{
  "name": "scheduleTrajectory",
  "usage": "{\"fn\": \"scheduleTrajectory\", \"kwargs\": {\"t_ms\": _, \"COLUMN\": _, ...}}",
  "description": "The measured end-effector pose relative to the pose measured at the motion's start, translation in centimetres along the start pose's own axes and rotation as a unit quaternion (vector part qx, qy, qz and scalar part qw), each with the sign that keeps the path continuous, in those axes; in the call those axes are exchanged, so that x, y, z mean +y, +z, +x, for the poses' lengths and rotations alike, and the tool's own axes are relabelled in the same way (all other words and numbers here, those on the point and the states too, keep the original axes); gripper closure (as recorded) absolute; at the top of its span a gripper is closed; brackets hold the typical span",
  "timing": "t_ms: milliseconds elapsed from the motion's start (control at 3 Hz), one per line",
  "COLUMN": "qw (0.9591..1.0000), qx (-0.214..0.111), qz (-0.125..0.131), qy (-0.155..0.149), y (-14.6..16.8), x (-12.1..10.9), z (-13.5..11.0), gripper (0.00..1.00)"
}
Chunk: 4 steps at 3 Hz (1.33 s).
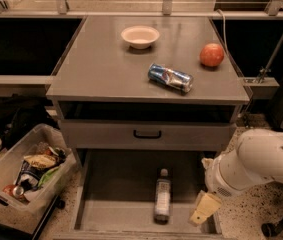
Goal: Pick blue plastic bottle from middle drawer and place on counter
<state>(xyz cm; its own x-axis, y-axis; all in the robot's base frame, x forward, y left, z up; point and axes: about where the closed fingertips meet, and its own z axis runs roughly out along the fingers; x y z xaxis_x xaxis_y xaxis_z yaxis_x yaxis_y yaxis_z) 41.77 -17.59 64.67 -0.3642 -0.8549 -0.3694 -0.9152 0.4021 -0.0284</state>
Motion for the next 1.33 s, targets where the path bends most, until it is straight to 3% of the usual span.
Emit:
{"fn": "scheduleTrajectory", "kwargs": {"t_ms": 333, "qw": 0.9973, "qx": -0.026, "qz": 0.069, "qy": 0.0, "y": 0.4, "x": -2.0, "z": -0.6, "gripper": 0.0}}
{"fn": "scheduleTrajectory", "kwargs": {"t_ms": 667, "qw": 0.9903, "qx": -0.064, "qz": 0.123, "qy": 0.007, "y": 0.4, "x": -5.1, "z": -4.6, "gripper": 0.0}}
{"fn": "scheduleTrajectory", "kwargs": {"t_ms": 1333, "qw": 0.9911, "qx": -0.057, "qz": 0.12, "qy": 0.007, "y": 1.9, "x": -5.1, "z": -4.4, "gripper": 0.0}}
